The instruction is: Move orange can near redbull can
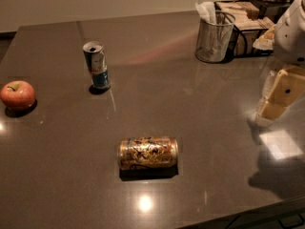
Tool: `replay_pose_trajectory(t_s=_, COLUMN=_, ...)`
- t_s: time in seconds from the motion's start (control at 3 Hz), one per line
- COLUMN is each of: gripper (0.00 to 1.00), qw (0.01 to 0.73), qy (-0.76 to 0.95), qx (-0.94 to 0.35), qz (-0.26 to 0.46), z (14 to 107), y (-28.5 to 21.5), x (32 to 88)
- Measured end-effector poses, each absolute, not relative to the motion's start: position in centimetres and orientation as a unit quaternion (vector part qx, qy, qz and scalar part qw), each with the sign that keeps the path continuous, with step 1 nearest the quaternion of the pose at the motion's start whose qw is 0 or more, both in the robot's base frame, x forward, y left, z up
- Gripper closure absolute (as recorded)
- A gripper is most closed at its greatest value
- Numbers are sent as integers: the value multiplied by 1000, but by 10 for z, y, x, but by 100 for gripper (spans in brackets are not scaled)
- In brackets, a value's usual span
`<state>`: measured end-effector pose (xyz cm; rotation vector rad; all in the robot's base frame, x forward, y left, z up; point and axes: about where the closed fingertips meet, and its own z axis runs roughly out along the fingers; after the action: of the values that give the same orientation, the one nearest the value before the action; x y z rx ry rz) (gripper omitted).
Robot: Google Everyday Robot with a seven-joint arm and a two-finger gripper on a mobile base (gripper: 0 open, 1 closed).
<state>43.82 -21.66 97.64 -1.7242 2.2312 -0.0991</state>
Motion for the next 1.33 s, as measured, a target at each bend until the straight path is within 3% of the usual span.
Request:
replay_pose_trajectory(t_s=0.33, gripper=0, qw=159, qy=781, qx=-603, qz=-35, z=976, y=-217, x=438)
replay_pose_trajectory(t_s=1.33, gripper=0, qw=183, qy=729, qx=-659, qz=21, z=934, y=-110, x=434)
